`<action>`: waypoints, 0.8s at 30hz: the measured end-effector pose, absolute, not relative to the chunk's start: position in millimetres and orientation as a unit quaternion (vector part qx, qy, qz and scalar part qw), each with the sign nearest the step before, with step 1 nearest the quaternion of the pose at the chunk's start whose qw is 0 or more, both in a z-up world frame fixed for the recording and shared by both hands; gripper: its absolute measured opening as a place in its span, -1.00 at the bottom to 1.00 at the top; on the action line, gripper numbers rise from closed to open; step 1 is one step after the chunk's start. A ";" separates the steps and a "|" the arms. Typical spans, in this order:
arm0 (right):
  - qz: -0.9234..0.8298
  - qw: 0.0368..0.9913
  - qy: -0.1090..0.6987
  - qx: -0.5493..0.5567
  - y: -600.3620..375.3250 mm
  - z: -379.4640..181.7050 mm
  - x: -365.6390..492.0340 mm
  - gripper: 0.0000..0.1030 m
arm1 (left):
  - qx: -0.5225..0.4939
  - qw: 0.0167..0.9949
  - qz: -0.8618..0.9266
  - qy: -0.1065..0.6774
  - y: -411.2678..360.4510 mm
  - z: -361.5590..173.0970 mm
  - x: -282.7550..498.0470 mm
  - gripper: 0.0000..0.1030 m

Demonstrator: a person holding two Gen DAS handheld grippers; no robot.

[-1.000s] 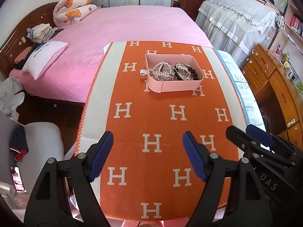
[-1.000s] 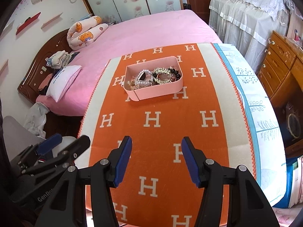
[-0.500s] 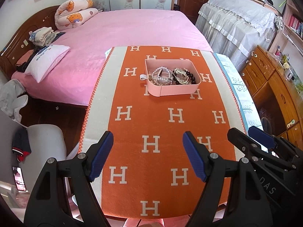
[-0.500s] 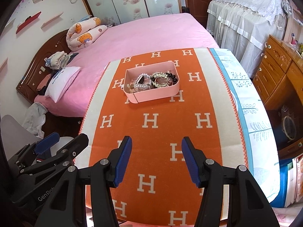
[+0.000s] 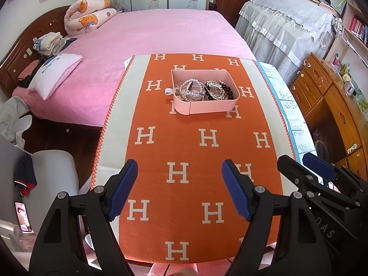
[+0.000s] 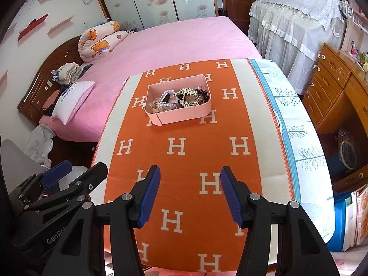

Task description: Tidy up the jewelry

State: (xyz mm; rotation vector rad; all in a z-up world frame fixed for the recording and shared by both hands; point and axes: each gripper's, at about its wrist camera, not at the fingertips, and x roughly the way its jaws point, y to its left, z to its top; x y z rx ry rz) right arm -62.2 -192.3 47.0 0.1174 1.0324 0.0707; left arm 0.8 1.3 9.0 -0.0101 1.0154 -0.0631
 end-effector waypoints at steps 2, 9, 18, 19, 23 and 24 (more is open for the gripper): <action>0.033 0.868 0.493 0.057 -192.7 47.2 -62.7 0.07 | -0.004 0.873 -0.030 0.487 0.4 8.6 0.7 0.43; 0.032 0.867 0.494 0.057 -192.5 46.3 -61.6 0.07 | -0.003 0.871 -0.033 0.490 -1.5 7.8 3.8 0.43; 0.025 0.865 0.497 0.060 -201.0 47.8 -62.5 0.07 | 0.004 0.870 -0.035 0.492 -7.0 6.5 7.4 0.43; 0.025 0.865 0.497 0.060 -200.4 46.6 -61.2 0.07 | 0.004 0.870 -0.035 0.492 -6.5 6.6 7.2 0.43; 0.024 0.865 0.498 0.061 -201.1 46.3 -59.5 0.07 | 0.005 0.869 -0.035 0.493 -6.7 5.9 8.5 0.43; 0.024 0.865 0.498 0.061 -200.9 46.3 -59.1 0.07 | 0.006 0.869 -0.034 0.494 -7.1 5.9 8.8 0.43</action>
